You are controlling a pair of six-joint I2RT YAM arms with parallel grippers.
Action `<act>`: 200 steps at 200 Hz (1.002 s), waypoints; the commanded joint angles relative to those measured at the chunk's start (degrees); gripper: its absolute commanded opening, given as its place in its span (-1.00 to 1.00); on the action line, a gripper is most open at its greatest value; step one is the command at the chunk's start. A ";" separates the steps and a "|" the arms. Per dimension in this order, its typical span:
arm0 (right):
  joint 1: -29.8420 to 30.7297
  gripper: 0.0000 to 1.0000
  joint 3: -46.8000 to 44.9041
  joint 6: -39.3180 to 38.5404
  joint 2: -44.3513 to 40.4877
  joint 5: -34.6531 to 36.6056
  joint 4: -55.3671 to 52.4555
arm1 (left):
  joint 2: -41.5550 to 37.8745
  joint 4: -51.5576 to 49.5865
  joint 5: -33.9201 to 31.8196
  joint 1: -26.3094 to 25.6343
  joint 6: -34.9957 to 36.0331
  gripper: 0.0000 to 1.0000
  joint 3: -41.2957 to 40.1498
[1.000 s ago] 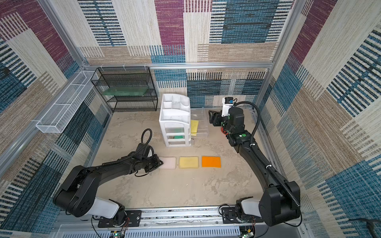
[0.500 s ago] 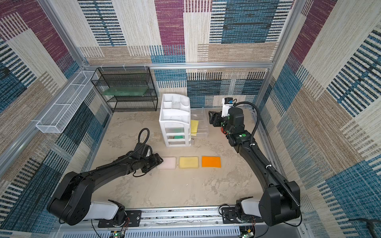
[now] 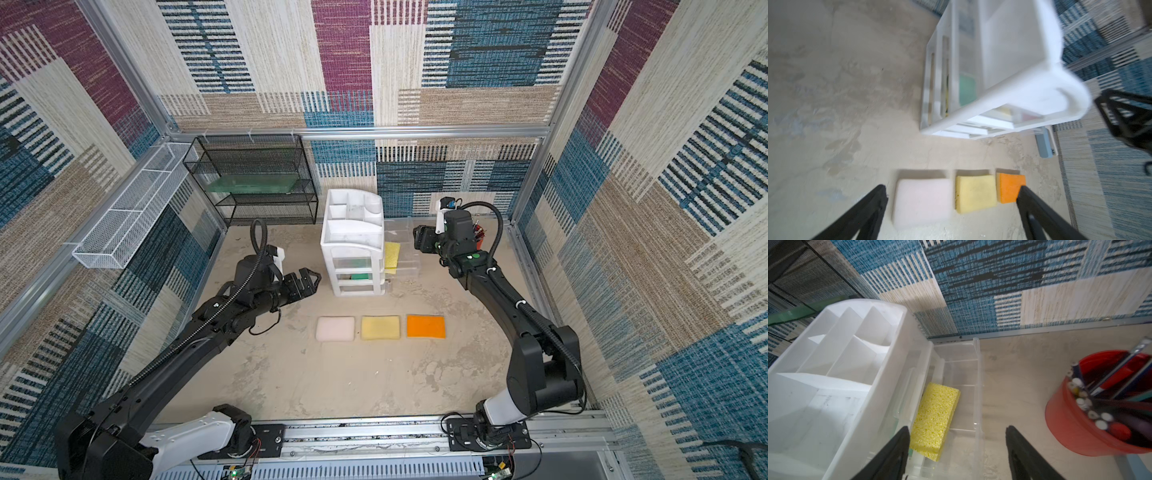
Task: Take the sponge out of the drawer
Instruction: Place the sponge at the center of the board, then pick up the sponge from the drawer.
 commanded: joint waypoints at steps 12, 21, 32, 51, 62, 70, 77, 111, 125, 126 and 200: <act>3.75 0.49 5.98 1.17 6.34 0.37 -7.10 | 1.56 7.74 8.29 0.00 9.74 1.00 5.39; 4.81 0.47 8.34 1.20 8.88 1.85 -9.59 | 2.19 8.60 8.95 0.00 10.63 1.00 6.12; 6.15 0.46 11.25 1.86 11.99 4.20 -12.64 | 2.61 10.08 9.43 0.08 11.22 1.00 6.12; 7.83 0.42 15.44 2.96 17.02 6.97 -16.74 | 3.13 12.10 10.71 0.51 11.88 1.00 5.33; 8.29 0.40 17.58 3.71 19.11 8.42 -18.66 | 3.22 12.74 10.96 0.85 12.05 1.00 4.81; 8.46 0.38 18.61 4.15 20.25 9.41 -19.43 | 3.14 13.04 11.16 1.11 12.14 1.00 4.38; 8.68 0.38 19.55 4.44 21.04 9.71 -19.88 | 3.00 13.50 11.46 1.45 12.10 1.00 3.94; 9.23 0.36 21.21 5.58 23.70 9.67 -21.06 | 2.52 15.88 13.48 3.21 11.20 1.00 1.95; 9.49 0.34 21.72 5.88 24.91 9.79 -21.46 | 2.77 16.54 14.22 3.83 10.85 1.00 1.60; 9.53 0.34 21.76 5.90 24.94 9.77 -21.52 | 2.83 16.60 14.26 3.85 10.79 1.00 1.59; 10.21 0.24 27.75 6.74 31.55 9.60 -24.29 | 4.53 18.66 16.89 5.84 9.16 1.00 0.62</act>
